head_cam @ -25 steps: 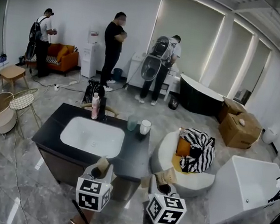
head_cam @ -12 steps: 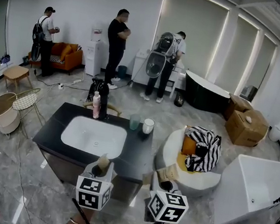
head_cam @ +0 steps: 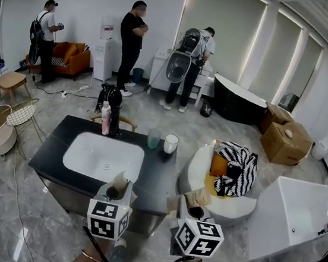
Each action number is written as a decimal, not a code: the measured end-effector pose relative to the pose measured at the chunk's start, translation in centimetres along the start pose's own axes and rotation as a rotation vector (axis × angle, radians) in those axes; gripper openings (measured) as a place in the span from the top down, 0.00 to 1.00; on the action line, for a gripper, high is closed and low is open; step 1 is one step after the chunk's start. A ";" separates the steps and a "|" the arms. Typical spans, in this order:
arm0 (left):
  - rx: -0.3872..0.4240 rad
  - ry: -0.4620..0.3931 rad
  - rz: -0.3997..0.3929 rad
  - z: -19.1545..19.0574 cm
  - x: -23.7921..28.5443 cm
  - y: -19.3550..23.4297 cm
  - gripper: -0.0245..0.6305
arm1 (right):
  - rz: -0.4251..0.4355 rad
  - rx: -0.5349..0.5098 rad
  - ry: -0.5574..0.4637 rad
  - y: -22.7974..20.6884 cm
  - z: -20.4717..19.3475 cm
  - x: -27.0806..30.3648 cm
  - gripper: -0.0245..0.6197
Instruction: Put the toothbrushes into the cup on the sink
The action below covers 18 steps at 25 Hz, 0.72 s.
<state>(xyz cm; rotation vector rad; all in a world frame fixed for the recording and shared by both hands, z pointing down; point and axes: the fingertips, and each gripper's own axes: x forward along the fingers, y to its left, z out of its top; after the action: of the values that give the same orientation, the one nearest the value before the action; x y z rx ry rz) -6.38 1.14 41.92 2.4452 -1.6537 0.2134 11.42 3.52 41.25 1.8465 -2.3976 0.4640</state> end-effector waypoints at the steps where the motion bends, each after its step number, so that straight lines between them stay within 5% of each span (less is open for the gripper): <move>1: 0.002 -0.002 -0.006 0.4 0.8 0.2 0.91 | -0.002 -0.002 -0.001 -0.1 0.4 0.6 0.89; 18: 0.053 0.002 -0.082 5.5 14.1 6.5 0.91 | -0.048 0.021 -0.038 -1.8 6.1 13.6 0.89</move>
<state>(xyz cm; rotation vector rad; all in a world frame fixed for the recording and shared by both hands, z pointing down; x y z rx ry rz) -7.10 -15.20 40.14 2.5443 -1.5630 0.2510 10.16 -11.31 39.16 1.9338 -2.3757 0.4561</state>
